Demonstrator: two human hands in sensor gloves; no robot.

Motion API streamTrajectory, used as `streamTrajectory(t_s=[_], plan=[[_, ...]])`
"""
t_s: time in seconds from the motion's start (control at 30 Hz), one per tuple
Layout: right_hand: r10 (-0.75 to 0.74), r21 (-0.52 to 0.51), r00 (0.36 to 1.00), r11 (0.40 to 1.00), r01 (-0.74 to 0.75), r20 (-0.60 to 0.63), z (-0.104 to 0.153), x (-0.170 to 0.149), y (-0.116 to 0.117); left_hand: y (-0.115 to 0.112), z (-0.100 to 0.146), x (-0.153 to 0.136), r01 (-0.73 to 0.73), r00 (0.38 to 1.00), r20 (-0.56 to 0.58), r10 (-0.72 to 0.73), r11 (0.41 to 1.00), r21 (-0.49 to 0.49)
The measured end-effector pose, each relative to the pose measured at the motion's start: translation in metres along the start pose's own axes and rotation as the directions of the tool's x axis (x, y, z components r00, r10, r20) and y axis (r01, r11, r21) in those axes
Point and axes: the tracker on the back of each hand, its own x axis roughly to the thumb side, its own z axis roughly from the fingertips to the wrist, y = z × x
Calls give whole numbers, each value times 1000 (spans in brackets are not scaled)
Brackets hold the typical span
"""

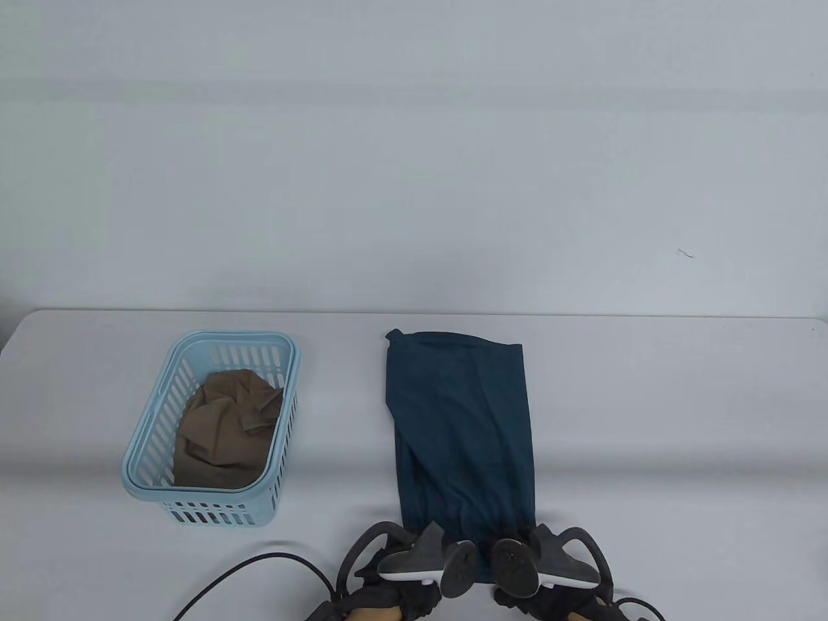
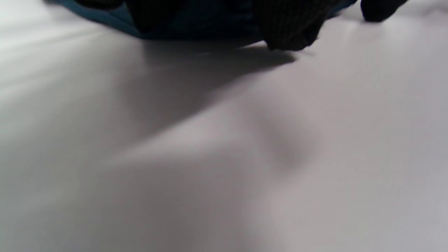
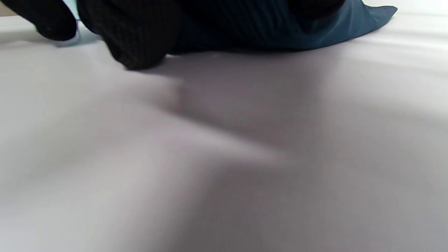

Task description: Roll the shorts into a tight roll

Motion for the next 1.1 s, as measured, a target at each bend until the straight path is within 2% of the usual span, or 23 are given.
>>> streamTrajectory(t_s=[0.17, 0.23, 0.27, 0.4, 0.5, 0.57, 0.63, 0.73, 0.8, 0.87, 0.93, 1.1], plan=[[81, -98, 997, 992, -78, 17, 3, 6, -2, 3, 2, -1, 31, 999, 22, -33, 997, 65], [110, -187, 993, 977, -103, 31, 6, 5, -7, 8, 5, -6, -6, 999, 42, 2, 995, 95], [74, -202, 996, 977, -62, 48, 6, 2, -10, 11, 7, -9, -66, 997, 49, 61, 992, 104], [-169, -143, 983, 973, 178, 73, 6, -12, -12, 17, 13, -25, -255, 966, 65, 248, 959, 122], [-365, -48, 928, 928, 369, 81, 7, -21, -13, 17, 14, -35, -393, 917, 85, 389, 918, 43], [-417, 7, 906, 909, 417, 72, 7, -24, -12, 14, 14, -37, -461, 884, 87, 459, 887, -1], [-431, 36, 902, 902, 430, 27, 8, -24, -11, 10, 13, -38, -510, 858, 79, 508, 860, 4], [-337, 9, 941, 941, 337, -27, 5, -21, -9, 8, 10, -35, -443, 896, 45, 441, 894, 57], [-249, -9, 966, 969, 248, -67, 2, -18, -9, 9, 8, -32, -324, 945, 1, 326, 940, 103], [-200, -26, 976, 980, 199, -83, -1, -15, -8, 10, 5, -29, -199, 977, -51, 205, 974, 104], [-161, -46, 981, 987, 157, -109, -3, -13, -7, 10, 3, -25, -147, 984, -82, 160, 979, 140], [-156, -203, 972, 972, 120, -173, -2, -8, -6, 10, 7, -24, -89, 987, -106, 124, 955, 283]])
